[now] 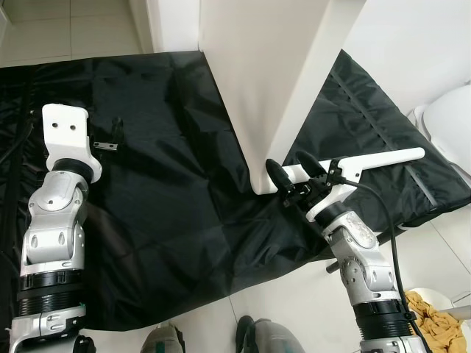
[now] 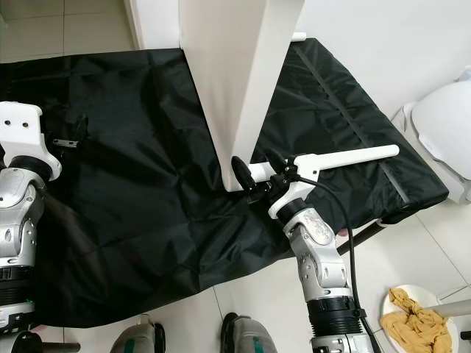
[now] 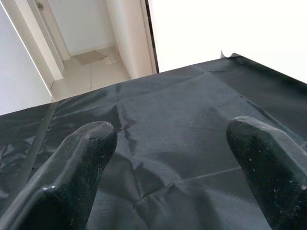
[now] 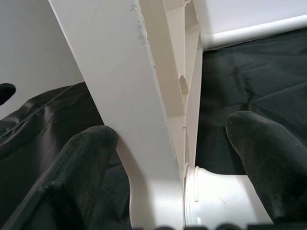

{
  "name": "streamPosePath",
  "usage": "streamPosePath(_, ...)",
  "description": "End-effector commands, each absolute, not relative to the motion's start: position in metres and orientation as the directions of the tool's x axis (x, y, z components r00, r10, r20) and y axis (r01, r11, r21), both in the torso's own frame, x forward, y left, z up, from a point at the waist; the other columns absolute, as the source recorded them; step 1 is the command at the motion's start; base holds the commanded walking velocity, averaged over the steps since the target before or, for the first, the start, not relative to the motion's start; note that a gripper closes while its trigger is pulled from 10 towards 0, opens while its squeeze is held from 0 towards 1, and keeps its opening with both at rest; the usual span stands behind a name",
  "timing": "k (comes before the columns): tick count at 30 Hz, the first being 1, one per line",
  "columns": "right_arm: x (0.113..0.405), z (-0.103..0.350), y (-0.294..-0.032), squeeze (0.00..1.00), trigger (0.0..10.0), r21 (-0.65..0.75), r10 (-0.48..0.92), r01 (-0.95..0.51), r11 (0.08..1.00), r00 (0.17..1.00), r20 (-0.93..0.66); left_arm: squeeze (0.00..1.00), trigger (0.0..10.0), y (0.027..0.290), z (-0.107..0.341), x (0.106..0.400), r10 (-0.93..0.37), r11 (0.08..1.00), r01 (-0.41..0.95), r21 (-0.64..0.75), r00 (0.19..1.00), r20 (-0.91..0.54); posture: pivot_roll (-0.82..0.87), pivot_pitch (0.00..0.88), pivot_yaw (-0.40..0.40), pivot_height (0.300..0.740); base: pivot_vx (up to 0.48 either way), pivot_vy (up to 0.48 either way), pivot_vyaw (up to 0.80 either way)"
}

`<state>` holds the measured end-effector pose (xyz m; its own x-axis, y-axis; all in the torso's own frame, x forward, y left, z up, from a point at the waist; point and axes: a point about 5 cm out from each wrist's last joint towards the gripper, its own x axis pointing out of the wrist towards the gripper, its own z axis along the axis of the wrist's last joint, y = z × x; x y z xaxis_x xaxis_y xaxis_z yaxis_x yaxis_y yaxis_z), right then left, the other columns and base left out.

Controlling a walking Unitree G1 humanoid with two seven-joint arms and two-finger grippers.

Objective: Building children table

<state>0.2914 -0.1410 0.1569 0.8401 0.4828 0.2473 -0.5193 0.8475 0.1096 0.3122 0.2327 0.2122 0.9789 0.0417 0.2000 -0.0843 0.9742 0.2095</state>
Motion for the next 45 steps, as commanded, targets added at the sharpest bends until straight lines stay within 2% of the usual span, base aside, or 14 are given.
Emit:
streamPosePath(1,0.293,0.151,-0.136,0.0,10.0,0.114,0.513,-0.543,0.832,0.831,0.214,0.0,10.0,0.235,0.212,0.309,0.069,0.971,-0.112,0.21,0.977,0.202,0.12,0.086,-0.059,0.74,0.0,0.0,0.0)
streamPosePath(11,0.283,0.137,-0.138,0.0,10.0,0.118,0.63,-0.644,0.756,0.765,0.135,0.0,10.0,0.235,0.215,0.31,0.057,0.971,-0.104,0.215,0.976,0.212,0.12,0.084,-0.058,0.74,0.0,0.0,0.0)
streamPosePath(17,0.29,0.144,-0.145,0.0,10.0,0.085,0.578,-0.596,0.799,0.799,0.168,0.0,10.0,0.235,0.214,0.31,0.061,0.973,-0.105,0.207,0.976,0.211,0.11,0.084,-0.057,0.74,0.0,0.0,0.0)
streamPosePath(18,0.299,0.157,-0.147,0.0,10.0,0.079,0.519,-0.548,0.833,0.823,0.23,0.0,10.0,0.234,0.214,0.31,0.056,0.972,-0.101,0.21,0.976,0.209,0.11,0.084,-0.057,0.74,0.0,0.0,0.0)
streamPosePath(25,0.312,0.182,-0.143,0.0,10.0,0.093,0.456,-0.509,0.856,0.826,0.332,0.0,10.0,0.233,0.214,0.311,0.046,0.972,-0.093,0.218,0.977,0.21,0.12,0.082,-0.054,0.74,0.0,0.0,0.0)
streamPosePath(31,0.321,0.196,-0.135,0.0,10.0,0.122,0.422,-0.497,0.859,0.823,0.38,0.0,10.0,0.233,0.215,0.311,0.043,0.97,-0.092,0.225,0.977,0.211,0.12,0.082,-0.053,0.74,0.0,0.0,0.0)
streamPosePath(37,0.332,0.211,-0.111,0.0,10.0,0.131,0.423,-0.509,0.851,0.811,0.405,0.0,10.0,0.234,0.216,0.31,0.049,0.97,-0.098,0.224,0.976,0.212,0.13,0.079,-0.058,0.74,0.0,0.0,0.0)
streamPosePath(45,0.351,0.222,-0.098,0.0,10.0,0.17,0.315,-0.406,0.898,0.863,0.395,0.0,10.0,0.234,0.214,0.309,0.055,0.968,-0.104,0.228,0.976,0.212,0.14,0.076,-0.065,0.74,0.0,0.0,0.0)
